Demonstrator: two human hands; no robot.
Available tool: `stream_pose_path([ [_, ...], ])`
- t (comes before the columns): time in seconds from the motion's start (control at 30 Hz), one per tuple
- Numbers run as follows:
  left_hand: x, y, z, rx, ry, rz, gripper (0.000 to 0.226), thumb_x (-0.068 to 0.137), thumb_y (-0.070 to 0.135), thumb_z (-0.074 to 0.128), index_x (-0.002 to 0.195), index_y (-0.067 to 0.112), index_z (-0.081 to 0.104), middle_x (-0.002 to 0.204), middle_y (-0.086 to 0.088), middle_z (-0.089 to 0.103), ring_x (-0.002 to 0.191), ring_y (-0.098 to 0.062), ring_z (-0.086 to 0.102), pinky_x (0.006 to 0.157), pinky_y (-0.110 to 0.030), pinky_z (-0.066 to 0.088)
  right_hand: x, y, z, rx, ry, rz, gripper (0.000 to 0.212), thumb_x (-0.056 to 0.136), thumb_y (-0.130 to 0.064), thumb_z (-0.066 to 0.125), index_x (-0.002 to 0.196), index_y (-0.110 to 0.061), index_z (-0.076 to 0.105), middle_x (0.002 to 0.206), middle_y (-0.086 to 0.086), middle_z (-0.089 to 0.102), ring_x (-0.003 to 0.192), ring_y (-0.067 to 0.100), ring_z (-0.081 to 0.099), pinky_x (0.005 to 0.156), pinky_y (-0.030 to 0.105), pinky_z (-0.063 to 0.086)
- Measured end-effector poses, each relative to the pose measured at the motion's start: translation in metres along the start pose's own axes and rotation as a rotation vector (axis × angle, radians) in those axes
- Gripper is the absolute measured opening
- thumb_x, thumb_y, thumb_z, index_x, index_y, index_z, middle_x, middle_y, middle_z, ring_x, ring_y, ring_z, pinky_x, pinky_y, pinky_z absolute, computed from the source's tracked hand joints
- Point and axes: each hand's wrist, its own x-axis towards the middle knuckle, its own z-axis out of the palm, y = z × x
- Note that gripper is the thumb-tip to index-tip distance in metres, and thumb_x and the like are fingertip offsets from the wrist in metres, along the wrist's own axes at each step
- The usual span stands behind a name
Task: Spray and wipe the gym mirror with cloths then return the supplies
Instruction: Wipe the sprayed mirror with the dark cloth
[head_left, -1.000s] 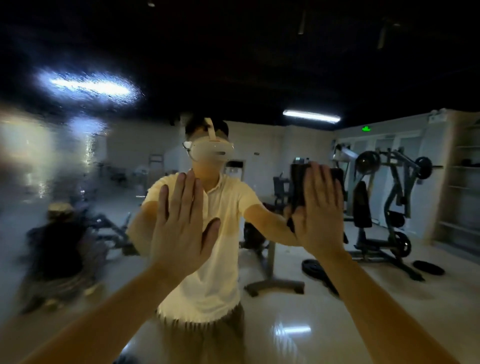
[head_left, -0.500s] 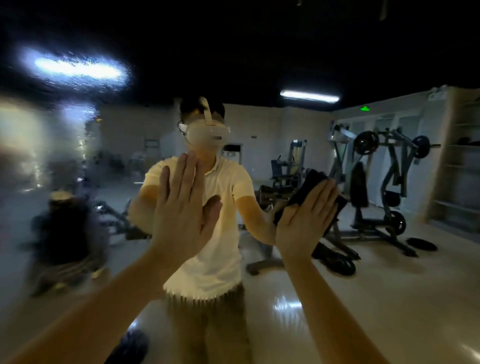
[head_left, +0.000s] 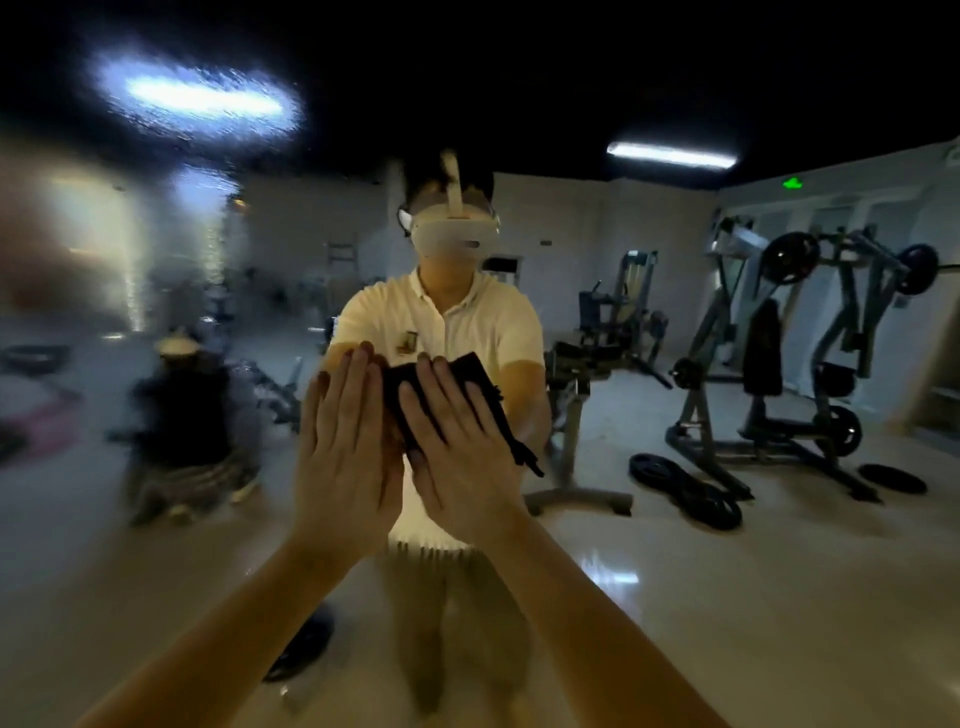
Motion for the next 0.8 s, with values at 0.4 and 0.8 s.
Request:
stream_pose_path([
  [0.4,-0.013,0.031,0.046,0.074,-0.088,-0.087,0.092,0.103,0.056,0.038,0.162,-0.007,0.007,0.170,-0.028,0.001,0.159,-0.045,0.005,0.124,-0.068,0.015,-0.150,0.157,-0.042,-0.203,0.139,0.713,0.068,0.103,-0.029,0.030,0.162,0.000,0.014,0.170,0.022,0.010,0.159,0.036,0.009,0.127,0.057,0.016],
  [0.8,-0.022,0.019,0.010,-0.118,-0.134,-0.012,0.080,0.100,0.030,0.058,0.159,-0.010,0.021,0.170,-0.027,0.013,0.160,-0.039,0.009,0.127,-0.061,0.015,-0.106,0.034,0.023,-0.042,0.263,0.701,0.064,0.106,-0.032,0.017,0.158,0.005,0.025,0.164,0.028,0.024,0.155,0.042,0.019,0.126,0.059,0.018],
])
